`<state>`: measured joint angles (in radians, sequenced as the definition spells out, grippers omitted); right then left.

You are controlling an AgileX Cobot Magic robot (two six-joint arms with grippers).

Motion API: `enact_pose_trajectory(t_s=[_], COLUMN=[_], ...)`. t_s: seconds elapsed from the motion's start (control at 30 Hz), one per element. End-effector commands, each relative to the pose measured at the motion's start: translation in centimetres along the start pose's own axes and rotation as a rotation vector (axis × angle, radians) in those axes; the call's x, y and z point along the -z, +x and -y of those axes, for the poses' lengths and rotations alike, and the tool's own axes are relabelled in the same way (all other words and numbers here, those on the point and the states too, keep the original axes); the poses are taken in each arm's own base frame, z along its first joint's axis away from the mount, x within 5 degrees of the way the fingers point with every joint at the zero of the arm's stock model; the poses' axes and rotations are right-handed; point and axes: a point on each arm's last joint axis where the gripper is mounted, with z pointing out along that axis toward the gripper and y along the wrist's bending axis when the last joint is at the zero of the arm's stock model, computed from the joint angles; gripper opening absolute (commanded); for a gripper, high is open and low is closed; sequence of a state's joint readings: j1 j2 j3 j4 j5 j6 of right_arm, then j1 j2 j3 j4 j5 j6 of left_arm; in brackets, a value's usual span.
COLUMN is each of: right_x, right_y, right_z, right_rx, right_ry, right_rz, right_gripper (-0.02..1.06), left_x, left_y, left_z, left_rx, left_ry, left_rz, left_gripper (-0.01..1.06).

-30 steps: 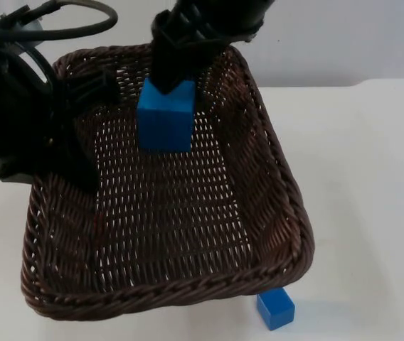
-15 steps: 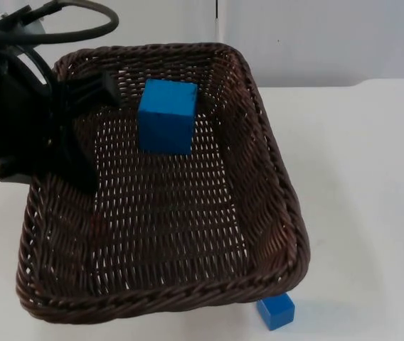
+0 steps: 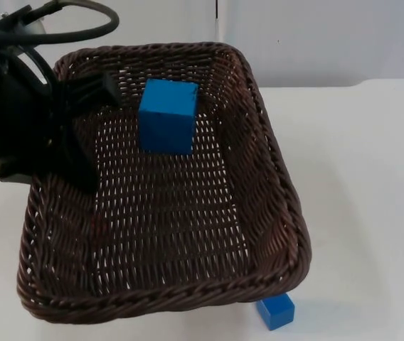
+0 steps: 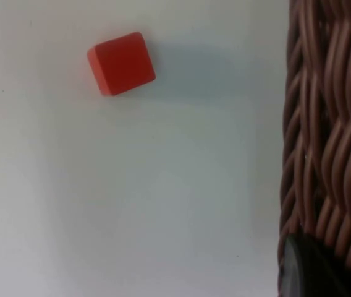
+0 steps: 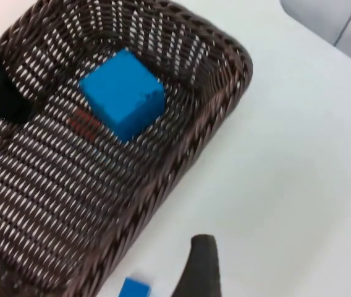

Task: Pick up the basket with the left hand and place the largest block into the basket with the right hand.

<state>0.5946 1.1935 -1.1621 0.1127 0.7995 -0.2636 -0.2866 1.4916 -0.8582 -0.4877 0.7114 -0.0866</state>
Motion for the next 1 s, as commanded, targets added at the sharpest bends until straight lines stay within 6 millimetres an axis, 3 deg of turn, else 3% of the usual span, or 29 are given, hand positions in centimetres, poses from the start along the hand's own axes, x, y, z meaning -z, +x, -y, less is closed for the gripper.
enact_pose_trajectory(t_s=[0.0,0.13,0.3,0.8,0.97], right_x=[0.6,1.7,1.8,1.8,1.8], right_y=[0.6,2.7,3.5,3.5,3.5], right_z=[0.0,-0.5,-0.6,-0.6,-0.7], right_rx=[-0.018,-0.021,-0.019,-0.022,-0.028], right_ry=[0.009,0.013,0.018,0.014,0.009], right_rz=[0.014,0.025,0.029,0.028,0.027], right_gripper=[0.67,0.67,0.67,0.67,0.67], left_x=[0.4,0.4,0.4,0.3,-1.1], left_y=[-0.1,0.0,0.0,-0.4,-0.6], left_z=[0.5,0.5,0.5,0.1,0.0], left_rx=[0.017,0.017,0.017,-0.029,-0.031], left_ry=[0.035,0.035,0.035,-0.003,0.01], left_rz=[0.025,0.021,0.021,0.054,0.012], left_gripper=[0.0,0.0,0.0,0.0,0.0])
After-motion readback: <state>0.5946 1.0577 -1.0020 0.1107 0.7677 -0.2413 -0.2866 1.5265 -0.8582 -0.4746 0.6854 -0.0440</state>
